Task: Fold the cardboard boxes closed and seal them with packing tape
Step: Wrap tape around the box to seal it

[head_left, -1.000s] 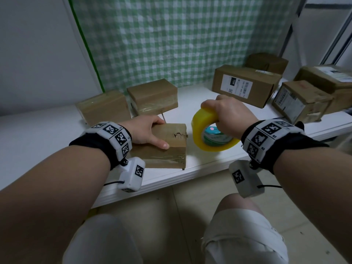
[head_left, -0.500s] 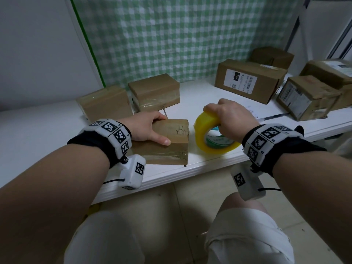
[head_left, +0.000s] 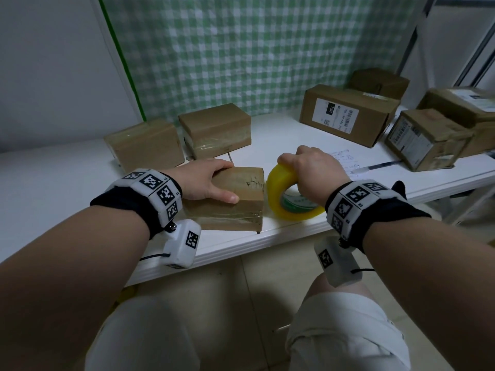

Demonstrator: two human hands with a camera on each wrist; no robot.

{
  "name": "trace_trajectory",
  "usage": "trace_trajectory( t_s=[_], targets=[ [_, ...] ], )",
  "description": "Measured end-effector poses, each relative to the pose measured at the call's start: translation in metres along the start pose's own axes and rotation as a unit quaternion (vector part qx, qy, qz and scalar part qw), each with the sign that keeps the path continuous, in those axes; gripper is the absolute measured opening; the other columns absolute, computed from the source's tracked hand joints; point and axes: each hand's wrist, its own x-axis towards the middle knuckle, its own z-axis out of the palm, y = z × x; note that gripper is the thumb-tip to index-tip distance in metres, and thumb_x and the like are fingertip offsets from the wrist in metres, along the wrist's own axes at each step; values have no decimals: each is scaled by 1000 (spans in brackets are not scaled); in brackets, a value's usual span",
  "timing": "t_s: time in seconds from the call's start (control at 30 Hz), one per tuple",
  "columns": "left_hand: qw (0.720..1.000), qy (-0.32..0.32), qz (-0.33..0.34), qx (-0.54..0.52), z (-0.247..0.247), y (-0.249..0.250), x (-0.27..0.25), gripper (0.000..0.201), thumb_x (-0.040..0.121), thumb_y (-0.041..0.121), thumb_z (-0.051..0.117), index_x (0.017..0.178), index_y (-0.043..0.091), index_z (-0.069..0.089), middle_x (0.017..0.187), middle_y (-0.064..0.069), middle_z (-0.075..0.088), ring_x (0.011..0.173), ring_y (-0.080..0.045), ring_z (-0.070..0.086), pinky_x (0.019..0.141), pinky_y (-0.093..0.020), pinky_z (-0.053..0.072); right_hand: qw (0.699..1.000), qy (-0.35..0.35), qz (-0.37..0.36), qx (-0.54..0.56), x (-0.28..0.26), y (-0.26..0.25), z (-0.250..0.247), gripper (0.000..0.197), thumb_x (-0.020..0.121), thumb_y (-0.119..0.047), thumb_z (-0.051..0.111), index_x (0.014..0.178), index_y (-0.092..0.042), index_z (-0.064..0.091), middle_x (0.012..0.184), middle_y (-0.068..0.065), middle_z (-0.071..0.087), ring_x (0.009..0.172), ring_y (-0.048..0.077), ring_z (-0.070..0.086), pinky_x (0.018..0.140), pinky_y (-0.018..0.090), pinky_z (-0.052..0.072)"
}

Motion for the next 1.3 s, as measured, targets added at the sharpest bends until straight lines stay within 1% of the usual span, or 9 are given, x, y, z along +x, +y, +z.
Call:
trace_trajectory(
  t_s=[0.1,0.2,0.3,0.37,0.47,0.67,0.8,1.1,1.3],
  targets=[
    [997,-36,9,70,-3,7,-2,85,80,57,60,149,25,21,148,0,32,131,-21,36,110,-37,30,1000,0,-5,-24,3,-10,-2,51,84,4,47,128,-22,48,108,11,52,101,30,51,72,34,37],
    [987,-69,34,143,3,21,-4,80,91,51,48,151,28,1,160,6,3,147,-20,4,117,-49,10,999,2,-7,-48,5,-14,-6,47,85,4,45,125,-20,50,107,10,52,101,30,51,70,33,34],
    [977,-69,58,196,22,41,-6,77,95,50,39,150,27,-10,158,8,-14,145,-20,-15,114,-57,-9,998,1,-7,-60,6,-16,-8,45,86,3,44,125,-19,50,108,11,52,103,30,51,70,33,34],
    [976,-53,61,203,33,51,-5,79,95,53,37,150,24,-13,157,7,-18,144,-19,-20,112,-60,-12,998,1,-6,-62,6,-18,-8,45,86,3,44,125,-19,50,109,11,53,106,30,49,71,33,34],
    [975,-38,51,214,41,54,-5,80,94,56,33,150,21,-12,157,6,-18,143,-18,-22,111,-60,-15,998,2,-4,-64,6,-19,-8,46,86,3,43,125,-19,50,110,11,53,110,29,47,71,32,33],
    [972,-19,40,232,42,45,-13,86,90,66,31,150,23,-12,158,7,-16,142,-19,-24,111,-62,-12,997,-2,6,-74,4,-18,-6,44,85,4,43,122,-19,50,106,10,54,105,28,48,68,32,32],
    [971,-16,20,238,39,39,-19,85,88,68,30,151,24,-7,158,8,-15,142,-19,-25,111,-61,-13,997,-8,15,-75,5,-20,-8,44,85,4,43,121,-20,50,106,10,54,106,28,48,68,32,33],
    [972,-3,-20,234,33,12,-32,90,86,72,29,150,22,-10,157,7,-16,142,-21,-25,111,-60,-14,996,-26,39,-73,3,-25,-9,43,87,5,43,121,-19,49,105,10,53,105,28,48,67,33,34],
    [972,8,-72,225,25,-13,-46,91,85,73,29,151,22,-9,158,5,-15,142,-19,-25,111,-58,-16,995,-33,49,-81,3,-29,-10,40,89,3,43,122,-19,48,107,10,53,106,27,47,68,33,35]
  ],
)
